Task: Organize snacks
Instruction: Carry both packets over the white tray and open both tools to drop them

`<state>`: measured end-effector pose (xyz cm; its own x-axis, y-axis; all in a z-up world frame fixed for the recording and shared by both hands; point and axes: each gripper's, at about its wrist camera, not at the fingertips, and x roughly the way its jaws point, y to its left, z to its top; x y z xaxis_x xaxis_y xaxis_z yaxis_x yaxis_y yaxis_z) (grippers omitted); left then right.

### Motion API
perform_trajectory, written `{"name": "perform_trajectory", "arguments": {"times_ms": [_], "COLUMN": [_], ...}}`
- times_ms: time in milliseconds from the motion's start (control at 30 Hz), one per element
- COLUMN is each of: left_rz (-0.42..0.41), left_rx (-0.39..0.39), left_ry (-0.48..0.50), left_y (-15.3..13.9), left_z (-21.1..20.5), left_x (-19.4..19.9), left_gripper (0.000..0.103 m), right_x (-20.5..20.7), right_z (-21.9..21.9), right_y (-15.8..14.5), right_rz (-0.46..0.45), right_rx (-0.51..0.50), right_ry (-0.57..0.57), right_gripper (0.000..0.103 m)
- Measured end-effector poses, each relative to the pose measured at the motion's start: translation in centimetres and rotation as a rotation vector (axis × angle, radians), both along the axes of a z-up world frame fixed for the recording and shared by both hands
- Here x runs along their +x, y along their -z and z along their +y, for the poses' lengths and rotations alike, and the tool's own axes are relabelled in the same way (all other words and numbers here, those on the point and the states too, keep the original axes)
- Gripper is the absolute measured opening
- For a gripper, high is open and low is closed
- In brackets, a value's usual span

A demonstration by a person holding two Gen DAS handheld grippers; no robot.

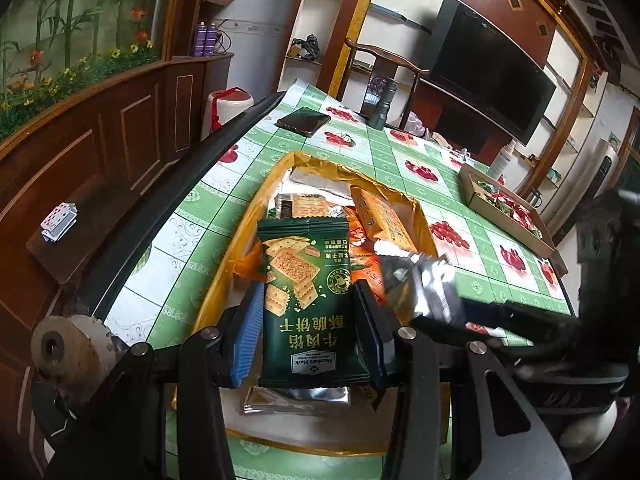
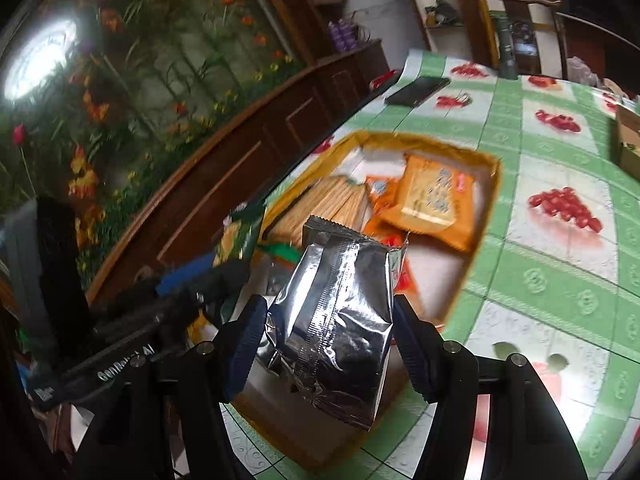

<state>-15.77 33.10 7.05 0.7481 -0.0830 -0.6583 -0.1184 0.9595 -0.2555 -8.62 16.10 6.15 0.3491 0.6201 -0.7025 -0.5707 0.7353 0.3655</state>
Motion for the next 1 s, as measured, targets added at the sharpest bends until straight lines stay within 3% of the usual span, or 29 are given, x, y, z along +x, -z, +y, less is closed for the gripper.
{"name": "perform_trajectory", "arguments": {"times_ms": [300, 533, 700, 833, 900, 1000], "left_rz": [0.039, 0.049, 0.024, -0.007, -0.030, -0.058], "left_rx": [-0.037, -0.066, -0.073, -0.034, -0.009, 0.033], "left_ry": [0.005, 0.019, 0.022, 0.009, -0.004, -0.021], "left_y": [1.8, 2.2, 1.4, 0.0, -0.8, -1.7], "left_z": [0.4, 0.2, -0.3, -1.1, -1.4, -1.7], "left_x": [1.2, 1.8, 1.1, 0.1, -0.5, -1.1], "left_gripper": [0.042, 0.050, 0.057, 0.058, 0.065, 0.069], "right_x": [3.0, 4.0, 3.0, 1.9, 1.4, 1.9], "right_z": [1.5, 1.1, -0.9, -2.1, -2.5, -2.2], "right_y": [0.9, 0.9, -0.8, -1.8, -1.9, -1.2], "right_rz": [-0.027, 0.007, -0.025, -0.062, -0.070, 0.004], "right_rx": [-0.106, -0.046, 0.023, 0.059, 0.081, 0.138], "right_ry": [0.042, 0.050, 0.089, 0.123, 0.125, 0.091], "right_gripper": [0.064, 0.067, 0.068, 0.069, 0.069, 0.069]}}
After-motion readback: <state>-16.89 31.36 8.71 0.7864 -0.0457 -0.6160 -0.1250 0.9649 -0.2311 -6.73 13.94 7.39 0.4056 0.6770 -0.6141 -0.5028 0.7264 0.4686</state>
